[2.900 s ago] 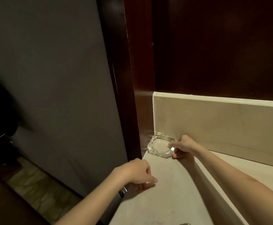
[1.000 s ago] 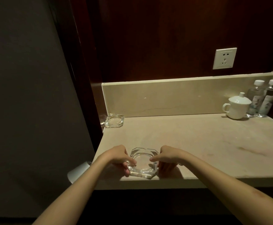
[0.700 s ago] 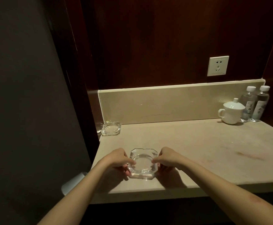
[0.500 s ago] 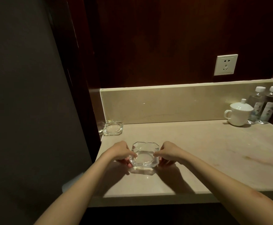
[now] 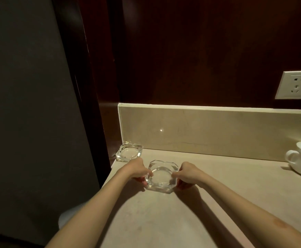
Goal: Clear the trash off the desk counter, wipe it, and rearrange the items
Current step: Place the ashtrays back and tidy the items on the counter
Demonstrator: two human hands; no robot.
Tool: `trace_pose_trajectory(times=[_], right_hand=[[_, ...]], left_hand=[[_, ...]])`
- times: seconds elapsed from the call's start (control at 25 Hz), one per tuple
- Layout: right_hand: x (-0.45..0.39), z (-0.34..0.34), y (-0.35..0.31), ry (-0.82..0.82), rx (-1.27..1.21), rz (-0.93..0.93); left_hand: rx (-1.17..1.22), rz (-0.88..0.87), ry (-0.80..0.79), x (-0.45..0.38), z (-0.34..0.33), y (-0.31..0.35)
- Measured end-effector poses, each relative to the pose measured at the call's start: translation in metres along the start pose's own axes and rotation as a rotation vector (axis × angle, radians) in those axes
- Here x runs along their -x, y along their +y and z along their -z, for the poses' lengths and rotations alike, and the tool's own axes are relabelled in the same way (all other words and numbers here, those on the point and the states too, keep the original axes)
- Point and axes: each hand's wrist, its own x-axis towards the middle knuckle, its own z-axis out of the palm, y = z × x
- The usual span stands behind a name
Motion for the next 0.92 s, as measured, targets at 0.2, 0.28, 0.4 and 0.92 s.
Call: trace_pose_trajectory(times=[0.2,0.28,0.4,0.92], right_hand=[[-0.037,0.004,0.0,-0.151,-0.176,-0.005],[-0.051,0.004,0.001,-0.187,-0.248,-0.012],[-0.067,0.006,-0.001,-0.198,-0.24,-0.004],[-0.113,0.005,-0.034,-0.147,-0.206,-0.014]], left_hand=[[-0.003,0.023,0.096,-0.024,-0.001,0.0],[0.035,0.04,0.123,-0.03,0.003,-0.002],[0.062,0.064,0.132,-0.037,0.014,-0.001],[-0.253,0.136,-0.16,-0.038,0.064,-0.005]])
